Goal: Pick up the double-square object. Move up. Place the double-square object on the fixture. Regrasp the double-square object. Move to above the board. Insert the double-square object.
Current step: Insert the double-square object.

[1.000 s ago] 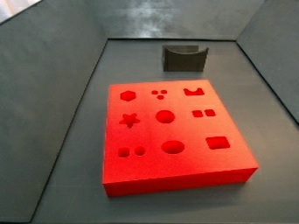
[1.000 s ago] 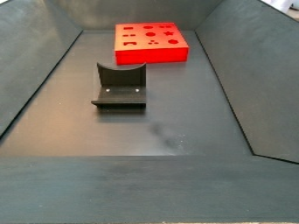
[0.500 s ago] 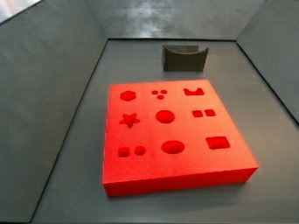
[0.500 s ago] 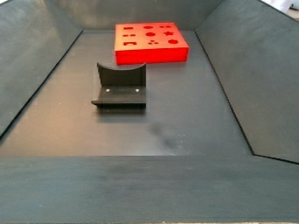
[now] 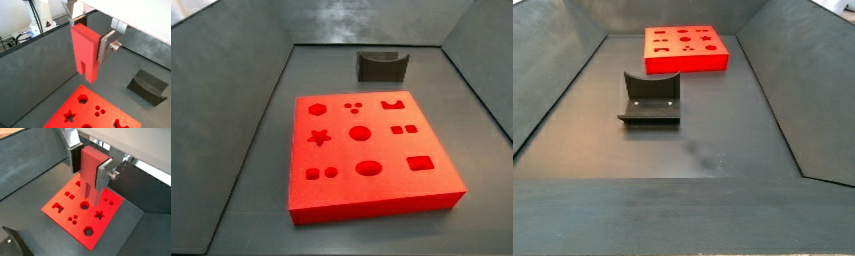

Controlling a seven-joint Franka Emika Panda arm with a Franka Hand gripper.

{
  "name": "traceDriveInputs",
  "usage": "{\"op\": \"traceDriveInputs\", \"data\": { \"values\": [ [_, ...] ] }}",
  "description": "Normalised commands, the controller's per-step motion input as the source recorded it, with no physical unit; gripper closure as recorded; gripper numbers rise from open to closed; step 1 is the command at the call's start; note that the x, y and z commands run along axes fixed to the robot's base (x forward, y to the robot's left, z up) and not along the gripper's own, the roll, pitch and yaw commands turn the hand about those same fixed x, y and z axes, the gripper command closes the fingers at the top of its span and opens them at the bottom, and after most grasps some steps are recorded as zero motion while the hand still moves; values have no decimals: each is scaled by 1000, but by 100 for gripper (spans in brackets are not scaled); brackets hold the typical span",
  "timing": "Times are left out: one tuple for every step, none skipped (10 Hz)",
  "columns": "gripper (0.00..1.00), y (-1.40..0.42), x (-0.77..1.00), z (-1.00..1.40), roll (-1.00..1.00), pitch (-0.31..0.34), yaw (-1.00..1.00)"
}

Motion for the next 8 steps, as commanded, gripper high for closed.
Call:
{"op": "traceDriveInputs", "data": {
  "values": [
    [100, -74, 0, 0, 0, -3, 51],
    [100, -117, 323, -57, 0, -3, 57],
    [100, -211, 763, -151, 114, 0, 74],
    [100, -51, 1000, -140, 89, 0, 146],
    [100, 0, 1000, -166, 51, 0, 140],
    [100, 0, 1000, -174, 46, 0, 143],
    [100, 0, 1000, -203, 20, 0, 154],
    [100, 0, 997, -234, -6, 0, 206]
  ]
}}
